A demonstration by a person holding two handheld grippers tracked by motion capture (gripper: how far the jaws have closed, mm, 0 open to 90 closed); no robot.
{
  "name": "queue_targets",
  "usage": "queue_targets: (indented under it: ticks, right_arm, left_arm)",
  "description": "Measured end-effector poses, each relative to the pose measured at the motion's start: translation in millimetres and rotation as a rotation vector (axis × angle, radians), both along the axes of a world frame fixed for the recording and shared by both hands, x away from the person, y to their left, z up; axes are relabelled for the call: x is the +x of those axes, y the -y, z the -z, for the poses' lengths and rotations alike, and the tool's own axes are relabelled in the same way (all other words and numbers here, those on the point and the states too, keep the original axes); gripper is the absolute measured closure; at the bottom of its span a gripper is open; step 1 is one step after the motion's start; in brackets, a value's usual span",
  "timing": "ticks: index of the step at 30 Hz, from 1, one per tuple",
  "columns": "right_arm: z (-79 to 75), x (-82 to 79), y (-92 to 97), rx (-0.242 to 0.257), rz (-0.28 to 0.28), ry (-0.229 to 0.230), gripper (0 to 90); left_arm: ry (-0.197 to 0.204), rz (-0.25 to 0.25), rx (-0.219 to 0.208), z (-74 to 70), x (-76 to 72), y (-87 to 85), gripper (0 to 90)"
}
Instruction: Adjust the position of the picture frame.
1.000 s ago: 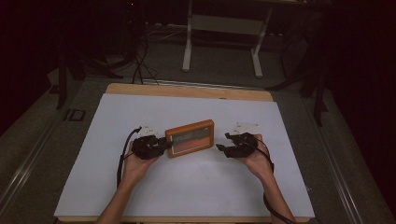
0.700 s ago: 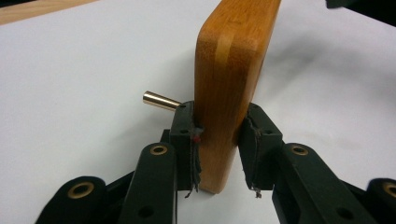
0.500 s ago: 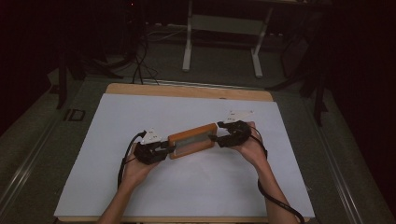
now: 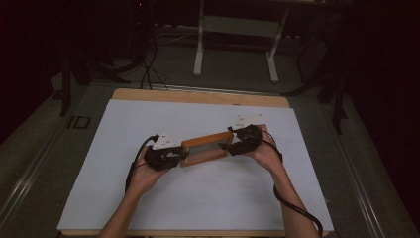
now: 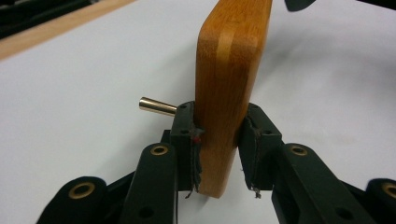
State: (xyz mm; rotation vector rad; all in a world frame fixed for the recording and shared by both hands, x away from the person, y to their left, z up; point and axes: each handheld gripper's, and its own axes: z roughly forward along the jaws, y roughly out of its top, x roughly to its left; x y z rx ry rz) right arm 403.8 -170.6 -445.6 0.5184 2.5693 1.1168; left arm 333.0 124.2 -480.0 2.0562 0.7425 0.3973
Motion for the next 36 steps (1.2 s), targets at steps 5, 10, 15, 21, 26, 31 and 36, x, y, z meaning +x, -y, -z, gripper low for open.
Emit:
queue_targets:
  ticks: [5, 10, 15, 21, 26, 31, 36]
  right_arm:
    - [-3.3, 0.1, 2.9, -0.028, 0.007, 0.020, 24.5]
    - [-10.1, -2.2, 1.8, -0.012, -0.016, 0.038, 25.0]
    - [-20.6, -8.1, -8.8, -0.007, -0.066, 0.070, 29.4]
    - [-34.8, -12.9, -11.3, 0.007, -0.122, 0.124, 41.7]
    - [-38.0, -13.7, -3.9, -0.001, -0.135, 0.145, 47.0]
    - [-38.1, -14.5, 4.6, -0.007, -0.110, 0.168, 52.7]
    - [-39.2, -16.3, 15.8, -0.014, -0.098, 0.186, 61.8]
  left_arm:
    - [0.024, 0.036, 0.031, -15.6, 7.1, 8.2, 70.2]
    - [0.040, 0.068, 0.043, -30.5, 14.2, 17.7, 70.2]
    - [0.064, 0.102, 0.043, -47.0, 21.0, 33.0, 70.2]
    - [0.086, 0.146, 0.061, -57.6, 26.1, 45.6, 70.3]
    - [0.109, 0.173, 0.080, -62.3, 29.7, 51.9, 70.1]
    - [0.128, 0.181, 0.083, -65.9, 32.8, 59.6, 69.6]
    - [0.128, 0.186, 0.057, -67.2, 37.3, 65.7, 67.1]
